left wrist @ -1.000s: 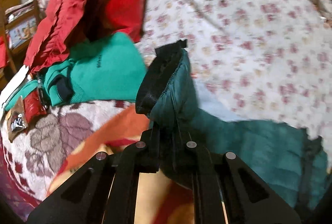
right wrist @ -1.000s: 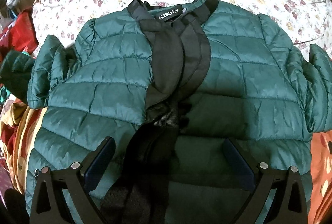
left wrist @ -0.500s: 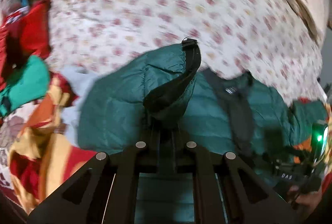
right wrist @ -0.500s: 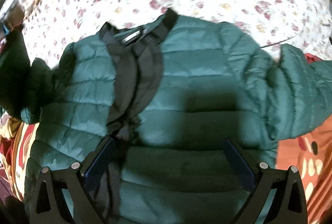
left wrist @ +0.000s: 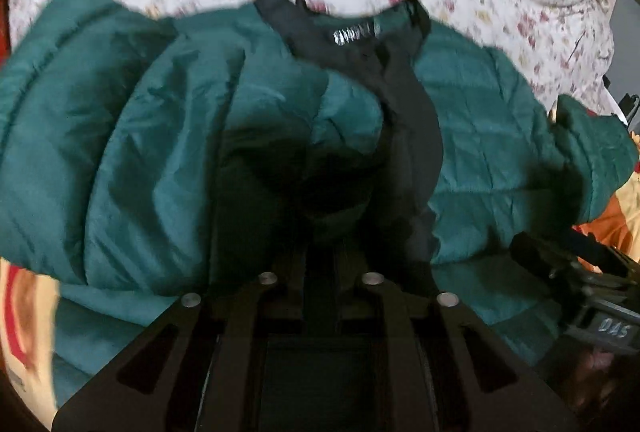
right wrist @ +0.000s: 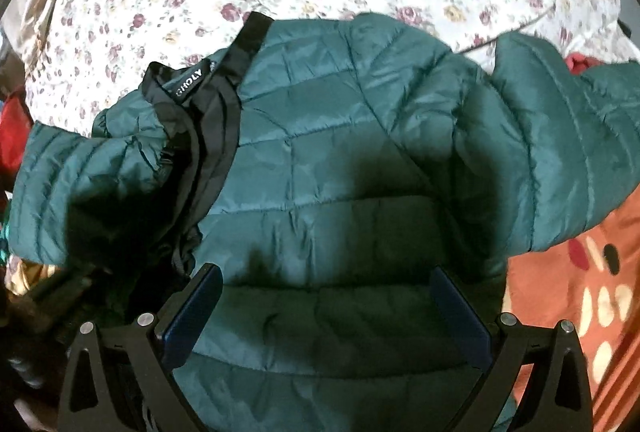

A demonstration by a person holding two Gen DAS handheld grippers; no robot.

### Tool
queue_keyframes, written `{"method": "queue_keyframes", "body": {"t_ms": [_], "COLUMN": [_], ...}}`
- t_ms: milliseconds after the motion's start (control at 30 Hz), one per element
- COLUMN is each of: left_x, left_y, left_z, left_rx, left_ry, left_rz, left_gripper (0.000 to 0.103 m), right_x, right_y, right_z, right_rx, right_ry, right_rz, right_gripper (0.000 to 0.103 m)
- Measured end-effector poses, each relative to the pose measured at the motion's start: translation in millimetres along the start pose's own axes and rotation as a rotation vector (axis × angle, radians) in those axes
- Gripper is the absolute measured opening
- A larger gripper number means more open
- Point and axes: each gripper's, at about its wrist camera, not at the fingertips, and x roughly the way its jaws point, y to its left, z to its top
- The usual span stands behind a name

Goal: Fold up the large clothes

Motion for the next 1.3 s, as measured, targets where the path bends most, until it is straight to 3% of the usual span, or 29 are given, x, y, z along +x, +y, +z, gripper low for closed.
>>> {"method": "queue_keyframes", "body": {"t_ms": [67, 133, 200, 333, 467, 600, 700, 800, 867, 933, 1033, 1167, 1300], "left_x": [-1, -11, -31, -84, -120, -139, -146, -142, -138, -134, -129, -124, -108], "left_y": [-3, -3, 1, 24, 59, 99, 131, 153, 162, 163, 157, 151, 143], "left_z": [-3, -5, -7, -12, -17, -24, -29, -30, -32, -33, -31, -28, -23], "left_rx": [0.017, 0.030, 0.033, 0.044, 0.007, -0.063, -0.141, -0.209, -0.249, -0.258, -0.250, -0.250, -0.259], "left_ry": [0.012, 0.027, 0.002, -0.084, -0.155, -0.207, -0.236, -0.219, -0.201, -0.197, -0.197, -0.203, -0.175], "left_rz": [-0.055, -0.141, -0.166, -0.146, -0.073, 0.005, 0.049, 0.057, 0.054, 0.051, 0.061, 0.053, 0.050], "left_gripper": [0.046, 0.058, 0.059, 0.067, 0.067, 0.067, 0.067, 0.067, 0.067, 0.067, 0.067, 0.067, 0.067], "right_x": [1, 0, -2, -7, -3, 13, 29, 61, 70, 65, 43, 1, -15], "right_y": [-2, -2, 0, 17, 55, 94, 120, 135, 140, 142, 133, 107, 75], "right_z": [1, 1, 4, 6, 7, 12, 21, 28, 29, 30, 33, 41, 50], "right_rx": [0.016, 0.022, 0.034, 0.032, -0.032, -0.111, -0.157, -0.172, -0.184, -0.205, -0.215, -0.230, -0.211], "right_ry": [0.004, 0.001, 0.000, -0.014, -0.016, -0.027, -0.032, 0.029, 0.013, -0.021, -0.067, -0.181, -0.212], "right_rz": [0.022, 0.041, 0.080, 0.164, 0.237, 0.224, 0.233, 0.210, 0.182, 0.171, 0.209, 0.163, 0.083], "right_gripper": [0.103, 0.103, 0.103, 0.103, 0.103, 0.102, 0.092, 0.077, 0.058, 0.017, 0.011, 0.011, 0.011]}}
